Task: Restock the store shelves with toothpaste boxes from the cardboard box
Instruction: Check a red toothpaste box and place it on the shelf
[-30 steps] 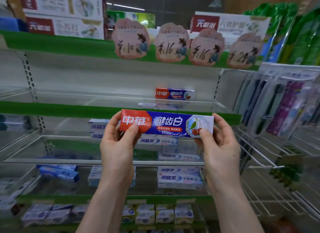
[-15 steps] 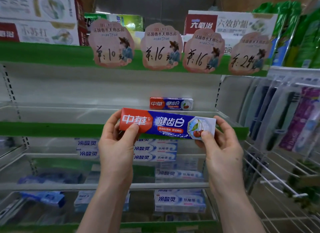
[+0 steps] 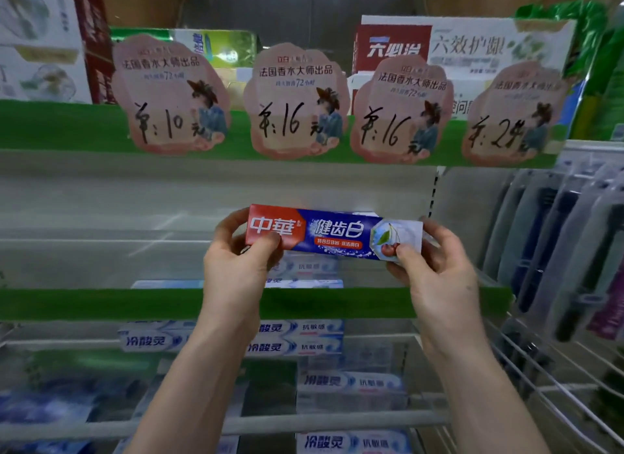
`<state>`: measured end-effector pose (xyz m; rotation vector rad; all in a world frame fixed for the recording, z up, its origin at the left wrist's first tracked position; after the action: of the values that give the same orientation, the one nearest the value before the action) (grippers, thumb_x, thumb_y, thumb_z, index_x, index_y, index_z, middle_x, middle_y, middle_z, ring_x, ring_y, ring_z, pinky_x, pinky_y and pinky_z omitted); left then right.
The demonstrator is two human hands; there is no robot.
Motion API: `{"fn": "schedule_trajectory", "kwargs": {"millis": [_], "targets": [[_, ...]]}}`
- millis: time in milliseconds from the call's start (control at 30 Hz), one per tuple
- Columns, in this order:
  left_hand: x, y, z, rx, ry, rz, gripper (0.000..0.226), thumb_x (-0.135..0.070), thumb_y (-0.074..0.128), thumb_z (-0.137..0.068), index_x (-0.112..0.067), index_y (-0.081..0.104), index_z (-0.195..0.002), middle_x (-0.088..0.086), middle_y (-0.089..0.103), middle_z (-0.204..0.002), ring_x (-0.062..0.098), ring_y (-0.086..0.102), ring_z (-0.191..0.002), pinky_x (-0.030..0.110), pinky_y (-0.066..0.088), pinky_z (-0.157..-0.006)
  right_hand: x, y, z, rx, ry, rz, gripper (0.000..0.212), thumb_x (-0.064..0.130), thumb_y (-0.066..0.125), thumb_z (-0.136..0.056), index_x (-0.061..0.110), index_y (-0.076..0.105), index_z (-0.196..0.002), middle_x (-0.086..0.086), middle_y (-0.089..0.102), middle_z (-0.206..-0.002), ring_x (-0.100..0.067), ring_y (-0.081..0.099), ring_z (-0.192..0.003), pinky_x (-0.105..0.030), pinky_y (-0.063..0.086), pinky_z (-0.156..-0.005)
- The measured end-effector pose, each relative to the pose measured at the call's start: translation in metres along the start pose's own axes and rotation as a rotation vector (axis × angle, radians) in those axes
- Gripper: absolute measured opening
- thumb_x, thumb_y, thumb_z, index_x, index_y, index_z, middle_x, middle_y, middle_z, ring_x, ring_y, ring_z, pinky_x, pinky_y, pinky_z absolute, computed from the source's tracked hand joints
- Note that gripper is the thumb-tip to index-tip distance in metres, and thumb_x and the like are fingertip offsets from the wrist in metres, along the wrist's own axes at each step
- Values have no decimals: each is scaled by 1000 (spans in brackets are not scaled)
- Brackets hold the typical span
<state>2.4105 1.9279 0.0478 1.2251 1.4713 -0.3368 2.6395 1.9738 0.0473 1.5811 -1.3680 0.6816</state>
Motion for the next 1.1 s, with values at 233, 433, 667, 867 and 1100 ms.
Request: {"fn": "schedule_trajectory", "kwargs": {"millis": [233,433,667,867,1100], "targets": [[-7,32,-51,111,4,-391,52,-4,66,-85,-30,46,-125,7,64,-102,28,65,-96,42,52,-92,0,-1,-85,256,87,203,52,1,63,-88,20,46,-133,-4,63,-105,-22,65,-98,-26,54,-76],[4,67,-97,279,21,-785,60,-10,71,-83,-28,47,-135,6,64,-112,17,62,-87,33,50,-84,-15,3,-146,457,69,490,44,6,71,-81,19,55,-120,-11,63,-116,-23,64,-98,-36,56,-83],[35,67,-133,450,-38,-1161,35,-15,75,-79,-17,61,-111,1,63,-104,19,60,-98,24,44,-73,-41,25,-172,676,-39,896,42,18,77,-78,16,58,-115,-4,63,-111,-16,59,-97,-22,48,-74],[58,64,-144,521,-80,-1278,35,-10,75,-79,-12,56,-108,7,63,-107,22,61,-101,32,52,-83,-68,31,-177,737,-6,1026,39,23,77,-78,24,52,-108,-5,55,-121,-19,57,-104,-29,51,-81],[63,65,-157,486,-57,-1401,39,-13,75,-78,-18,52,-109,4,60,-106,16,59,-92,19,44,-67,-70,38,-175,708,-89,1161,44,25,73,-83,16,55,-122,-7,46,-128,-22,52,-113,-31,48,-91]]}}
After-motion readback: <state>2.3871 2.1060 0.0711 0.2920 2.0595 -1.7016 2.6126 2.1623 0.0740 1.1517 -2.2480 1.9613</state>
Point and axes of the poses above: each hand's wrist, its own z-axis away from the middle knuckle, its own y-axis out of the palm, x = y × z, the point moved 7 cm from there along -z, towards the middle knuckle
